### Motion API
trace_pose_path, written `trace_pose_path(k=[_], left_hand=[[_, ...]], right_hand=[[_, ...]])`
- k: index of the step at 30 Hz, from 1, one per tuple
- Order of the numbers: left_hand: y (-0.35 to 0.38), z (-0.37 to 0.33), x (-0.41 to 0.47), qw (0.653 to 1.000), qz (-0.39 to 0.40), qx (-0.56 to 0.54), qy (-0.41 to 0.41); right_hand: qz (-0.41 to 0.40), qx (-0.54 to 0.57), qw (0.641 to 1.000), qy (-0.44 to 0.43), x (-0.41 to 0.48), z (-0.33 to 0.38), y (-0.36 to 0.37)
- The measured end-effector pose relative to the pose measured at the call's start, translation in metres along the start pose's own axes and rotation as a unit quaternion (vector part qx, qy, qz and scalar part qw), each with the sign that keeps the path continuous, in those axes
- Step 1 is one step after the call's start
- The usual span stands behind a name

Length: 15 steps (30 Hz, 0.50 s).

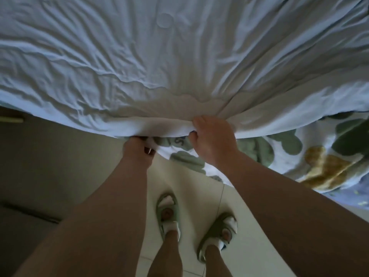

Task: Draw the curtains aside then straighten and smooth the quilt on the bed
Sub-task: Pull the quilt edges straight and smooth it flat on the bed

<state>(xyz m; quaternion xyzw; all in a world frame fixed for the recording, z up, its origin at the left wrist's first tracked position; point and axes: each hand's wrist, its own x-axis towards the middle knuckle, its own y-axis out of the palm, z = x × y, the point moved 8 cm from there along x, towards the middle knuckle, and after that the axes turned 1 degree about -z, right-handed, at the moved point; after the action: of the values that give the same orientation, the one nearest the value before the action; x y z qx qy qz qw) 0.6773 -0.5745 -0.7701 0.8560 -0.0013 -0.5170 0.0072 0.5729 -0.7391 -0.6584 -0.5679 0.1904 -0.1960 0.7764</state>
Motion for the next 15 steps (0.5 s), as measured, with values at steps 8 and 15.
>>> trace_pose_path(k=[8,15], left_hand=[[-0.050,-0.012,-0.009,0.992,-0.095,0.024,0.083],[-0.098,-0.025,0.024,0.911,-0.186,0.342,0.138]], right_hand=[[0.027,-0.019,0.999,-0.021,0.008,0.017,0.010],[0.039,-0.027,0.999,0.002,0.019,0.029,0.028]])
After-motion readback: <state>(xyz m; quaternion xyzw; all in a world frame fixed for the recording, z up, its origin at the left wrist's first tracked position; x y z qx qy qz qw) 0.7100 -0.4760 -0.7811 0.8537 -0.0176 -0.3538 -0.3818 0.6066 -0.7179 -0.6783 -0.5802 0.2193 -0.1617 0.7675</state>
